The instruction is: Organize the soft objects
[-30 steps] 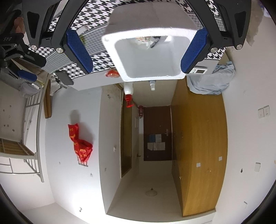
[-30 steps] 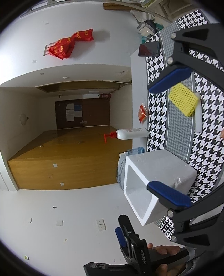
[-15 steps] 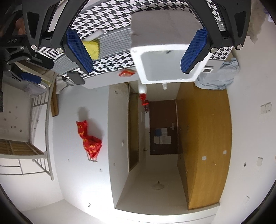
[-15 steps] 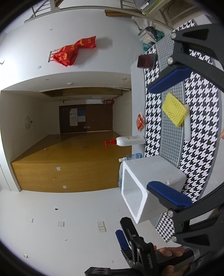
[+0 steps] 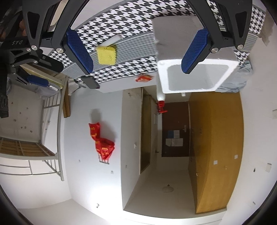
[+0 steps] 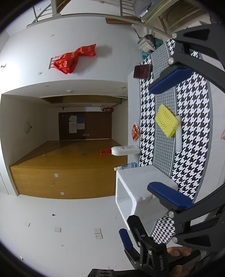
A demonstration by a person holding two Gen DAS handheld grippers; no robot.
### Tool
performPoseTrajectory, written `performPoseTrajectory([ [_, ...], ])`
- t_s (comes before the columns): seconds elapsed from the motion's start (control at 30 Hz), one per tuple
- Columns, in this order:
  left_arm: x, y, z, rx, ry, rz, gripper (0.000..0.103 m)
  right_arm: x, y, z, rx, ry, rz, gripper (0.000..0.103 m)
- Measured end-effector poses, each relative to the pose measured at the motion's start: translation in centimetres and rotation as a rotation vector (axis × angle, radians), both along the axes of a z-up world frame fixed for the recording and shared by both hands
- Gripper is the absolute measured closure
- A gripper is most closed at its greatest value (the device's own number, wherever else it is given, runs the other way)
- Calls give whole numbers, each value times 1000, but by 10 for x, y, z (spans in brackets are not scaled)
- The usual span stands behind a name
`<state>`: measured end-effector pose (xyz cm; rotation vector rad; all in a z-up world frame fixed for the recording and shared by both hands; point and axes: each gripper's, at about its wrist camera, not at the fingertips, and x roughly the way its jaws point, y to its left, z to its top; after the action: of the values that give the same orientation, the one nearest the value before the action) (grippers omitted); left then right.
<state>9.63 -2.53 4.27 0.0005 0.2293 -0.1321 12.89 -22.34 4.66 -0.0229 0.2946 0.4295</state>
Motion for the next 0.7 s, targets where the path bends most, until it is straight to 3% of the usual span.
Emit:
performPoseTrajectory([
  [0.37,10,-25,-15,20,16,-92,1,7,-21,-16,17,46,-58,1],
  [0.7,29,-42,-35,49,103,-158,1,13,-33,-26,5,84,-102,1],
])
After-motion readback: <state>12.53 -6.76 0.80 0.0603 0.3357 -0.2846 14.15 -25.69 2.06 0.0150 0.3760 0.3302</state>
